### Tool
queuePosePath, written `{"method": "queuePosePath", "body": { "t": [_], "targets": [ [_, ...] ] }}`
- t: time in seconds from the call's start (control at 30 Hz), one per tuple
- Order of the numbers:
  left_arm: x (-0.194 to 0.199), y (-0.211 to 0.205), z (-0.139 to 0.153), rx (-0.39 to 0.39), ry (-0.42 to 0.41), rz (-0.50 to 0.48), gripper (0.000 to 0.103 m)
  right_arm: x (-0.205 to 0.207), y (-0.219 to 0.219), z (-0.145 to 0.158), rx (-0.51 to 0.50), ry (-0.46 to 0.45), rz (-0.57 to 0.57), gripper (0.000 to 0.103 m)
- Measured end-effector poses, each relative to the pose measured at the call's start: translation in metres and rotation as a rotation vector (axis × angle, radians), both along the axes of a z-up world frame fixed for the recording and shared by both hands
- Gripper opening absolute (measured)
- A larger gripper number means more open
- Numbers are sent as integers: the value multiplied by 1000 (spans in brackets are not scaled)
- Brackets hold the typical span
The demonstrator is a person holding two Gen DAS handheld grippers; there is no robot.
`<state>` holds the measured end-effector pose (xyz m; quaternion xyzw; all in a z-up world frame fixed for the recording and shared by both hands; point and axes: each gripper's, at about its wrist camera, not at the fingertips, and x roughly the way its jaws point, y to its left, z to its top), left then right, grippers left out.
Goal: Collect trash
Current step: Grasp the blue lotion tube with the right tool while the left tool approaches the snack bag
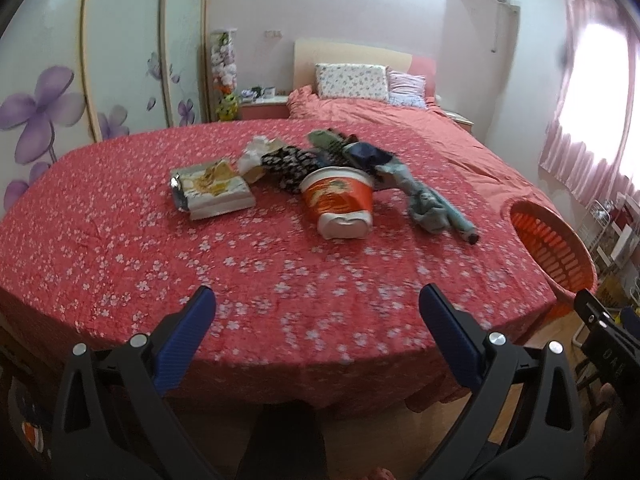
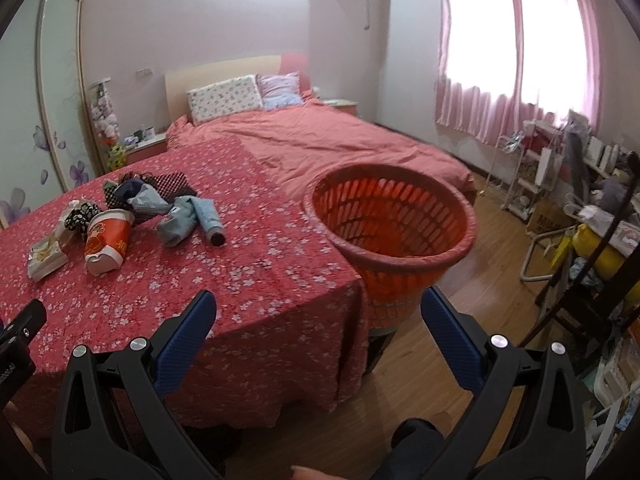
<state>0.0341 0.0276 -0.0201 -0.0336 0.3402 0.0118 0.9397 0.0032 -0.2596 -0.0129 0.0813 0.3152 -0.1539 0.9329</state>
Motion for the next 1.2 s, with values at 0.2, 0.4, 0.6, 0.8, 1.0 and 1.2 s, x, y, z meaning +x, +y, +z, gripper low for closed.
{"method": "queuePosePath", "body": {
  "t": [0.2, 0.4, 0.6, 0.8, 1.0, 1.2],
  "targets": [
    [30, 42, -6, -29, 36, 83, 99, 37, -3, -5, 95, 21, 61, 86],
    [59, 87, -5, -34, 46, 174, 99, 87, 5, -2, 152, 9, 149, 63],
    [78, 112, -10, -32, 60, 199, 99, 142, 24, -14, 159, 87, 268, 42],
    [101, 126, -18, -11, 95, 211, 99, 171, 32, -34, 172, 176, 308, 38],
    [127, 141, -21, -39, 120, 208, 99, 186, 30, -39, 199, 210, 334, 29],
    [151, 143, -26, -57, 154, 187, 99, 186, 36, -39, 163, 221, 354, 29]
  ]
}}
